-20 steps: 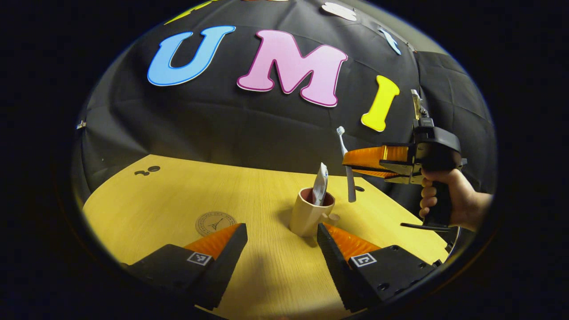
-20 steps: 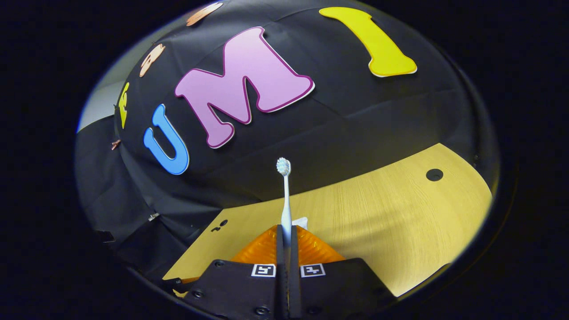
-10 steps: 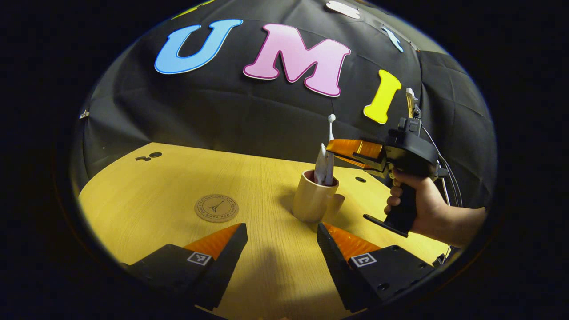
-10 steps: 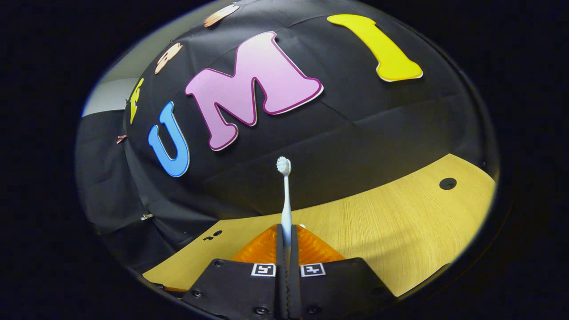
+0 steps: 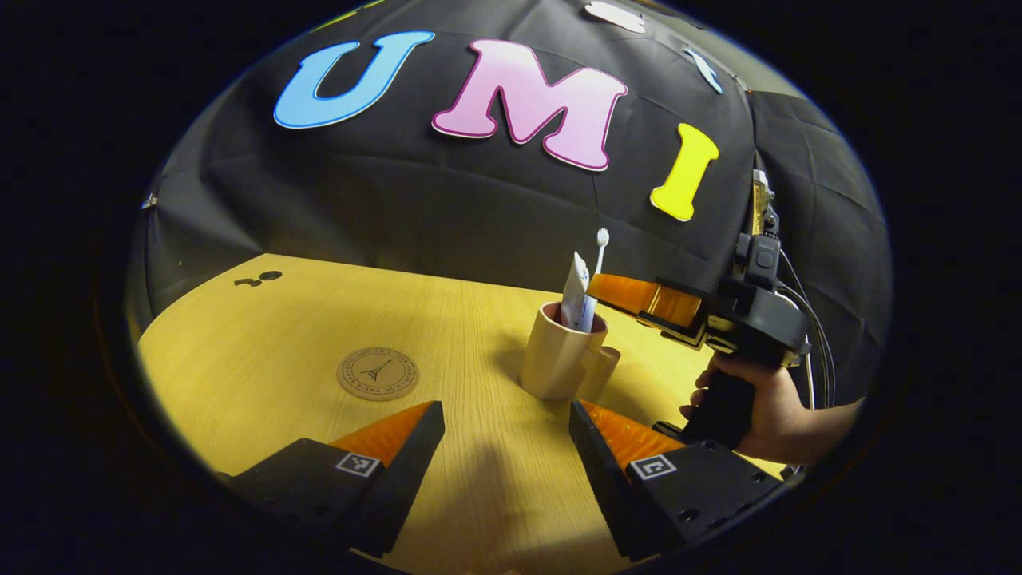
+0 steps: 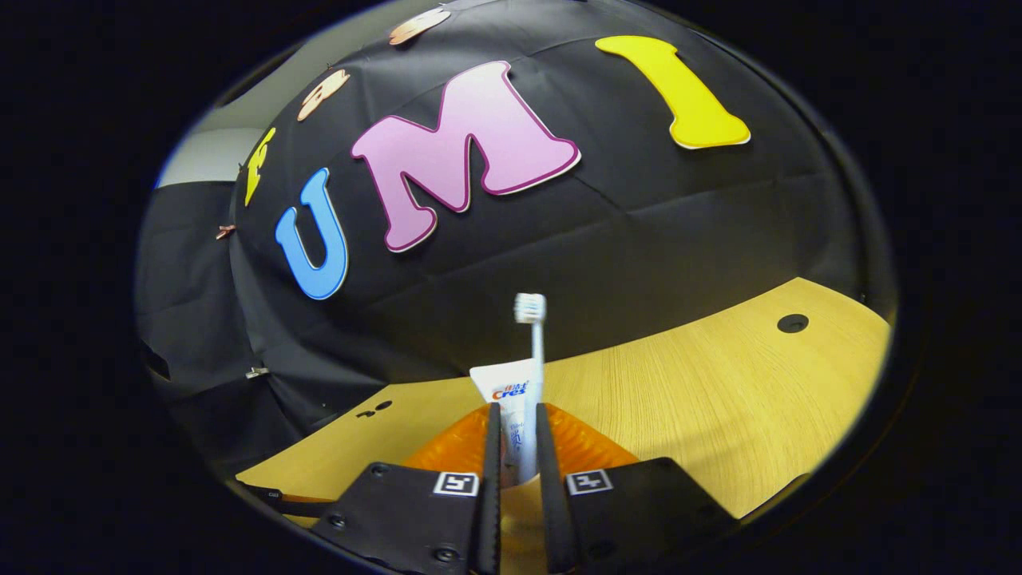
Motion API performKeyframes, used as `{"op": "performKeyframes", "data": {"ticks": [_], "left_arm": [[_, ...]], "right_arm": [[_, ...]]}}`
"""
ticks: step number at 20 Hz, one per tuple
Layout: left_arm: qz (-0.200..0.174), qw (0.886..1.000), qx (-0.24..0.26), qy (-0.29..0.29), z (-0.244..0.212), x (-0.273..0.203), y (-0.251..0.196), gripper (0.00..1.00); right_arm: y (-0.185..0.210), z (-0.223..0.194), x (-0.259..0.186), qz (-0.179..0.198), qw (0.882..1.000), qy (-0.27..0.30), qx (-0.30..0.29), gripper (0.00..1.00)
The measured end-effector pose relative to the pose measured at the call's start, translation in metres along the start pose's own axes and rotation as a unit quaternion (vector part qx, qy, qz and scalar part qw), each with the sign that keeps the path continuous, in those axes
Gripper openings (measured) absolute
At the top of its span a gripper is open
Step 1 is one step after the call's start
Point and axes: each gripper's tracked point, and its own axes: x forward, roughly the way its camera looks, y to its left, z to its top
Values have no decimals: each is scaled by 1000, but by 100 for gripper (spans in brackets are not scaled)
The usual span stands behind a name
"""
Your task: Put the toothbrush and toothpaste on the desktop into the cup, then pick up the cup and place it on the coaster on the desktop.
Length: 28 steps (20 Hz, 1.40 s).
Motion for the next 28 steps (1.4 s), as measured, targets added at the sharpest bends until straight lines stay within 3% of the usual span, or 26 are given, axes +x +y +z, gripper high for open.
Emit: {"op": "performKeyframes", "data": {"ticks": [3, 4, 5, 7, 8, 12, 16, 21, 26, 28], "left_arm": [[-1, 1000, 8, 4, -3, -2, 0, 98], [-2, 1000, 8, 7, -5, -3, -1, 98], [-2, 1000, 7, 10, -6, -4, -2, 98], [0, 1000, 9, 16, -8, -11, -2, 98], [2, 1000, 12, 16, -6, -15, -1, 98], [18, 999, 19, 20, -5, -29, 12, 98], [37, 999, 1, 20, 1, -48, 26, 98], [70, 997, -13, 29, 6, -80, 54, 98], [101, 994, -5, 38, 12, -112, 84, 98], [117, 992, -22, 52, 14, -133, 102, 98]], "right_arm": [[12, -9, -10, 20, 1000, 17, -10, 54], [12, -12, -14, 20, 999, 25, -21, 55], [11, -16, -16, 14, 999, 36, -28, 64], [9, -21, -23, 1, 998, 59, -25, 71], [10, -22, -27, -8, 997, 72, -18, 82], [1, -23, -34, -54, 991, 123, -20, 97], [-3, -8, -31, -96, 983, 153, -24, 98], [12, -3, -25, -116, 972, 206, 20, 98], [18, -29, -37, -134, 944, 300, 14, 98], [18, -50, -37, -156, 923, 350, 36, 98]]}}
